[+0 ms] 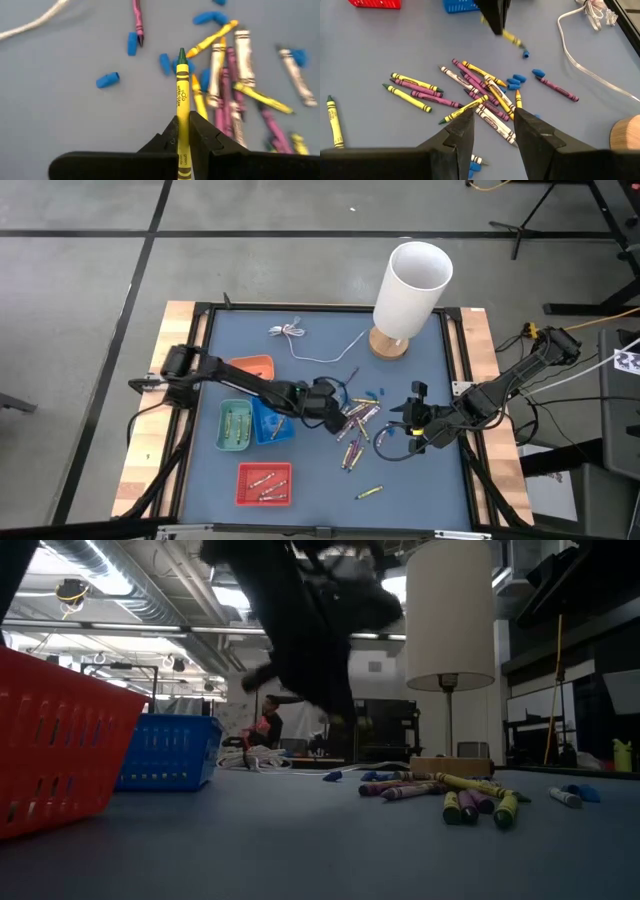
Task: Sort crayons
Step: Put the green crayon into the blue green bin
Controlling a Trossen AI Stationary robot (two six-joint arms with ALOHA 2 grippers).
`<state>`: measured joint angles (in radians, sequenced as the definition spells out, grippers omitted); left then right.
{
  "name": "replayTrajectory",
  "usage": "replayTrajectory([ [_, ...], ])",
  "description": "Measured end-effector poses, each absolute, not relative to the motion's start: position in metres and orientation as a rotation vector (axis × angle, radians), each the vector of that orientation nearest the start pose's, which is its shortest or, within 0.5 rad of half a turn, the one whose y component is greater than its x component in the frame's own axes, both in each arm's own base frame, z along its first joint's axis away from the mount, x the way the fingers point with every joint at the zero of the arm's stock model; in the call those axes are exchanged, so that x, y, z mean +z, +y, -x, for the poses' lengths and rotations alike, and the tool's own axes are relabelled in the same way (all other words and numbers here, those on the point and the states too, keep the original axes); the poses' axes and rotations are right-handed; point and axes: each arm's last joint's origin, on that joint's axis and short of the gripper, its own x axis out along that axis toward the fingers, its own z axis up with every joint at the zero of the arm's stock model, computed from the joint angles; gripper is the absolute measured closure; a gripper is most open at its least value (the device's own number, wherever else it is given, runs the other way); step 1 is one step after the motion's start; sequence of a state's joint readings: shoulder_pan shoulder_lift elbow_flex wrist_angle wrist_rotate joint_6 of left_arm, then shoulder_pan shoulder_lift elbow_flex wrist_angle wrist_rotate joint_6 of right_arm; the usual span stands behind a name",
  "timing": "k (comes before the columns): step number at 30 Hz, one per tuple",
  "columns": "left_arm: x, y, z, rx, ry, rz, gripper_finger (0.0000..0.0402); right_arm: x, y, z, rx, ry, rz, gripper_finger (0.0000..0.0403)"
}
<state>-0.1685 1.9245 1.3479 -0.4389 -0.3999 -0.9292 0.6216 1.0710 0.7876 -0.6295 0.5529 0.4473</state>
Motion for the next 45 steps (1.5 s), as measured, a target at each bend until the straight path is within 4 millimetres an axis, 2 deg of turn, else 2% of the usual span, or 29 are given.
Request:
replayTrajectory([
  [5, 0.23, -0.072, -0.366, 0.592, 0.813, 0.545, 0.0396, 0.251, 0.106, -0.173, -0.089, 0.756, 0.074, 0.0265],
  [9, 0.261, -0.088, -0.332, 0.603, 0.83, 0.59, 0.0396, 0.251, 0.106, -0.173, -0.066, 0.771, 0.065, 0.0265],
  [12, 0.281, -0.101, -0.306, 0.63, 0.816, 0.64, 0.0396, 0.25, 0.107, -0.173, -0.062, 0.773, 0.064, 0.0265],
  [15, 0.291, -0.115, -0.284, 0.668, 0.812, 0.688, 0.0396, 0.25, 0.106, -0.173, -0.063, 0.773, 0.064, 0.0265],
  [23, 0.288, -0.153, -0.231, 0.838, 0.911, 0.786, 0.0396, 0.25, 0.107, -0.173, -0.064, 0.772, 0.064, 0.0265],
  [29, 0.286, -0.164, -0.204, 0.98, 0.902, 0.794, 0.0396, 0.251, 0.106, -0.173, -0.066, 0.771, 0.065, 0.0265],
  [37, 0.264, -0.167, -0.19, 1.054, 0.913, 0.748, 0.0396, 0.251, 0.106, -0.173, -0.069, 0.766, 0.076, 0.0265],
  [45, 0.244, -0.161, -0.183, 1.103, 0.929, 0.673, 0.0396, 0.253, 0.102, -0.174, -0.188, 0.697, 0.165, 0.0265],
])
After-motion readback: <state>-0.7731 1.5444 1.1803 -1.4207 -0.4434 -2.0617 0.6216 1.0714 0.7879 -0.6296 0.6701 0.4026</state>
